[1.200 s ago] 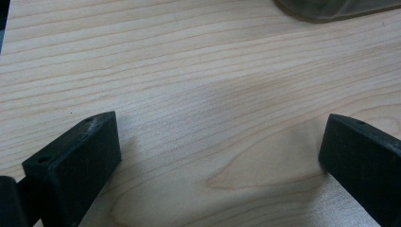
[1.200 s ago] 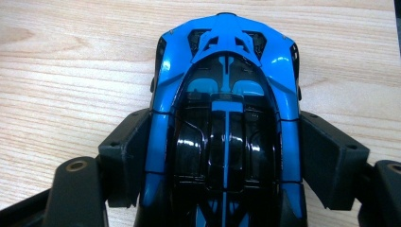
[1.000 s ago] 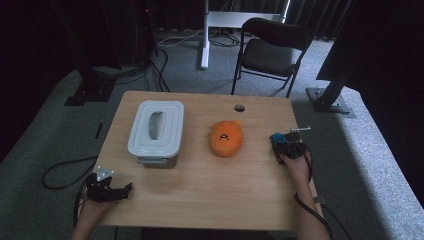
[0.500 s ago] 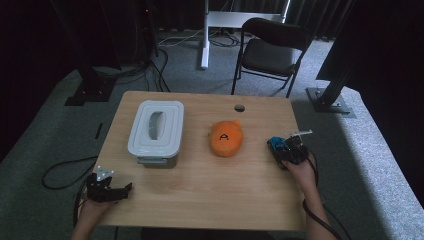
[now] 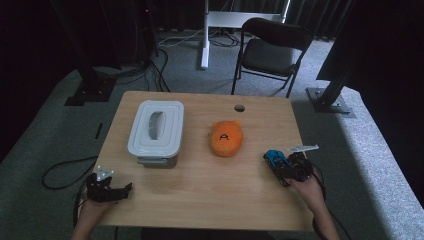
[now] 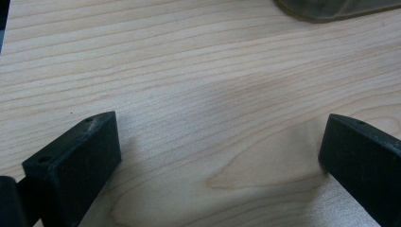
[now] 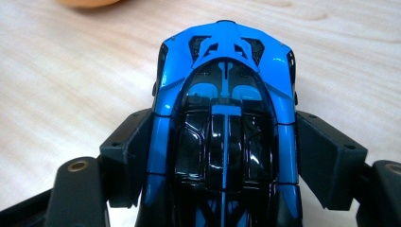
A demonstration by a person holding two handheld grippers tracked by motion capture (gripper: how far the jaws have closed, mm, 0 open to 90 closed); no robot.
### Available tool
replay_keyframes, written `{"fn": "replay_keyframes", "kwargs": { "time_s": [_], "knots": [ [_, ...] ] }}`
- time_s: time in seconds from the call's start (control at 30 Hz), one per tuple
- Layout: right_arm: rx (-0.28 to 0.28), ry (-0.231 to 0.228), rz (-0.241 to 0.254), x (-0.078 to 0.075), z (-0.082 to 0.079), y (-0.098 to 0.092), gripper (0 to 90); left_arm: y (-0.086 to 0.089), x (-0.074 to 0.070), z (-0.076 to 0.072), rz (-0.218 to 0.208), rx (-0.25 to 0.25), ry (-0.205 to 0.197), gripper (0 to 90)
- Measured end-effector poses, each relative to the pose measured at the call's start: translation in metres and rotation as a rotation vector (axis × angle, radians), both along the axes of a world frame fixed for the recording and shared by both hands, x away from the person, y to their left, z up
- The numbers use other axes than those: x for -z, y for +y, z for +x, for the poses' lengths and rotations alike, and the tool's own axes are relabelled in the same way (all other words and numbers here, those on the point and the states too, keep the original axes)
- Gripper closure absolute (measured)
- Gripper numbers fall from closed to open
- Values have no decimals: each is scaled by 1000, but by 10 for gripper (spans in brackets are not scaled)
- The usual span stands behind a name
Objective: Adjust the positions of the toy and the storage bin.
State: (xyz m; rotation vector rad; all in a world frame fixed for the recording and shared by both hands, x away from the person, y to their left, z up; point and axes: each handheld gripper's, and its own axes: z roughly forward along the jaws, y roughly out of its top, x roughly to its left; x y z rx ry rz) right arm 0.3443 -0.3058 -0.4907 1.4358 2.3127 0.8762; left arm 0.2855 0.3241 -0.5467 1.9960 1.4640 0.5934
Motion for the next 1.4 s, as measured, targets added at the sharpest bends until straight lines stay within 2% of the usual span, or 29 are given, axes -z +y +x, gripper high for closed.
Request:
{"fn": "replay_keyframes", "kwargs": {
  "time_s": [0.07, 0.1, 0.13, 0.23, 0.27, 0.3, 0.33, 0.4, 0.57, 0.7, 0.73, 0.8, 0.93, 1.03, 1.17, 1.4],
  "knots": [
    [-6, 2, -6, -1, -4, 1, 260, 0, 0, 0, 0, 0, 0, 3],
    [-34, 1, -29, -2, -14, 3, 260, 0, 0, 0, 0, 0, 0, 3],
    [-34, -9, -34, -2, -18, 3, 260, 0, 0, 0, 0, 0, 0, 3],
    [-51, 12, -6, 0, -24, 2, 260, 0, 0, 0, 1, 1, 0, 3],
    [-58, 5, -31, 2, -31, 4, 260, 0, 0, 0, 2, 1, 0, 3],
    [-58, 5, -31, 2, -31, 4, 260, 0, 0, -1, 2, 1, 0, 3],
    [-68, 6, -51, 5, -36, 5, 260, 0, 0, -1, 2, 1, 0, 3],
    [-88, 16, -47, 8, -40, 4, 260, 0, 0, -1, 2, 1, 0, 3],
    [-96, 19, -27, 12, -47, 4, 260, 0, 0, -1, 2, 1, 0, 3],
    [-118, 46, -70, 19, -57, 9, 260, 0, 0, -1, 1, 1, 1, 3],
    [-116, 39, -75, 21, -59, 10, 260, 0, 0, -1, 1, 1, 1, 3],
    [-125, 48, -74, 21, -61, 9, 260, 0, 0, -1, 1, 1, 1, 3],
    [-139, 35, -81, 25, -67, 7, 260, 0, 0, -1, 1, 1, 1, 3],
    [-155, 43, -60, 27, -68, 5, 259, 0, 0, -1, 1, 1, 1, 3],
    [-197, 40, -69, 34, -71, 6, 258, 0, 0, -1, 1, 1, 1, 3],
    [-190, 30, -84, 39, -72, 9, 235, 0, 0, -1, 2, -1, 1, 3]
  ]
}}
